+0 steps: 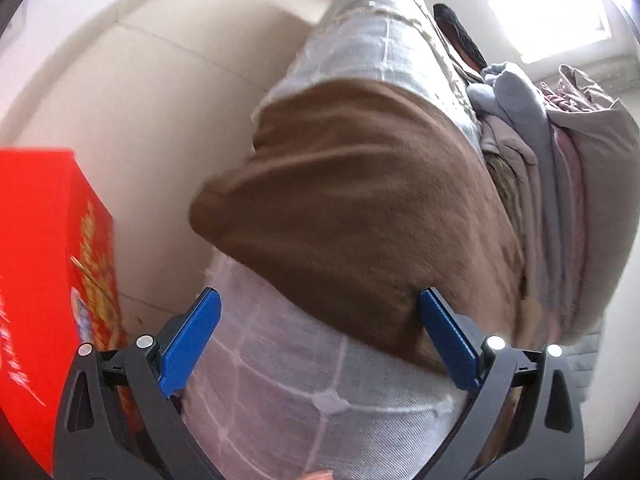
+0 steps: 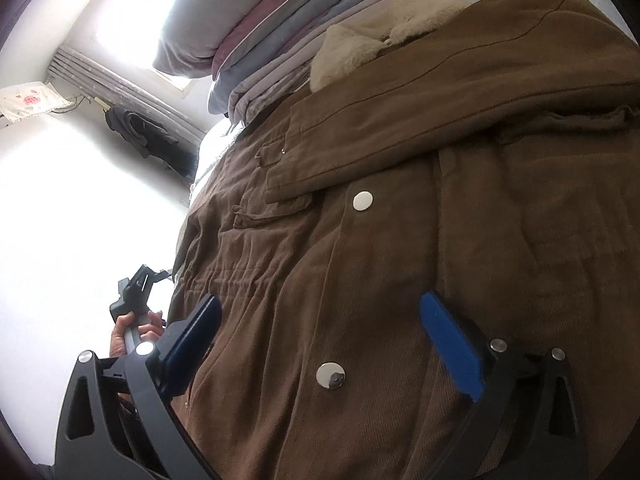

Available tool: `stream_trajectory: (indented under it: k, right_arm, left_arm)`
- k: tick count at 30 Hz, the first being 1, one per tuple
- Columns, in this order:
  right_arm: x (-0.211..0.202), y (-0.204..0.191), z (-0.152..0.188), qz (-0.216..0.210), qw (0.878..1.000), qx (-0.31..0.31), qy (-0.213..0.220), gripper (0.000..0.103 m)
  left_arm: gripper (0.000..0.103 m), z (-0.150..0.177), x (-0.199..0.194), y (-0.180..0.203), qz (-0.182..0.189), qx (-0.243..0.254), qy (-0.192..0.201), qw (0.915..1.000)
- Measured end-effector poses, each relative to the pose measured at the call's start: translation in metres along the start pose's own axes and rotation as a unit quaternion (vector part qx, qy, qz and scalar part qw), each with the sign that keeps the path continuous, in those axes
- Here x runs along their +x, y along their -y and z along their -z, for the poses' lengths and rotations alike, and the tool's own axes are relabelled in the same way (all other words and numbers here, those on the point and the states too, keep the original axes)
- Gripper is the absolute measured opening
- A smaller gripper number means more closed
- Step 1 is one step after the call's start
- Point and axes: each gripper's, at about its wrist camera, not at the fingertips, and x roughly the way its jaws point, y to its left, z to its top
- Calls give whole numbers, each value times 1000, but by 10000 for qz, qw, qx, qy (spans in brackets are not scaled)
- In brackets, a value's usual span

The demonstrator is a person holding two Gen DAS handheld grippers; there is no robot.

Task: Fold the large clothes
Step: 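Move the left tool to the other sleeve at the bed edge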

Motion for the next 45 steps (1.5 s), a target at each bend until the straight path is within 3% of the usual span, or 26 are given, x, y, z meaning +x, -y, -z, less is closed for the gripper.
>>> stream_trajectory:
  k: [2,4,9,12,14,16,18,23,26,31,36,39,42,45]
  right_arm:
    - [1,-1,1,28,10000,-53,3,97]
    - [1,-1,1,53,9999,-87,7,97]
    - [0,-1,2,51,9999,-104,21,97]
    - [0,-1,2,54,9999,-114,31,97]
    - [0,-1,2,52,9999,-114,32,97]
    - [0,-1,2,53,9999,-111,31,97]
    - [0,-1,2,55,9999,-112,30,97]
    - [0,-2,2,58,9999,-108,33,97]
    - [1,-1,2,57,9999,-111,33,97]
    - [1,-1,2,56,9999,-107,36,97]
    - [1,-1,1,68,9999,-116,24,97]
    - [1,-1,1,66,9999,-115,27,97]
    - [1,-2,1,65,9999,-115,26,97]
    - [1,-2,1,73,9999,-119,26,97]
  left_arm:
    - [95,2,-9,12,-455,364,327,9978]
    - [96,5,-15,23,-663,679,508,9942]
    - [95,3,-19,30,-750,840,606,9918]
    - [95,2,-20,19,-379,586,463,9965]
    - [96,-4,-13,-1,396,-43,132,9991]
    - [95,-8,-3,-24,1201,-804,-170,9893]
    - [95,-12,9,-48,1800,-1507,-350,9714]
    - [95,-12,35,-109,2477,-3003,-325,9205]
    - [95,-16,42,-115,2710,-3232,-236,9064]
    - [95,-14,61,-111,2994,-3321,-663,8920]
    - [95,-10,73,-111,3078,-3333,-918,8864]
    - [95,-11,79,-101,2971,-3249,-972,8926]
    - [95,-16,75,-94,2814,-3043,-767,9068]
    - [59,-24,68,-84,2559,-2673,-545,9274]
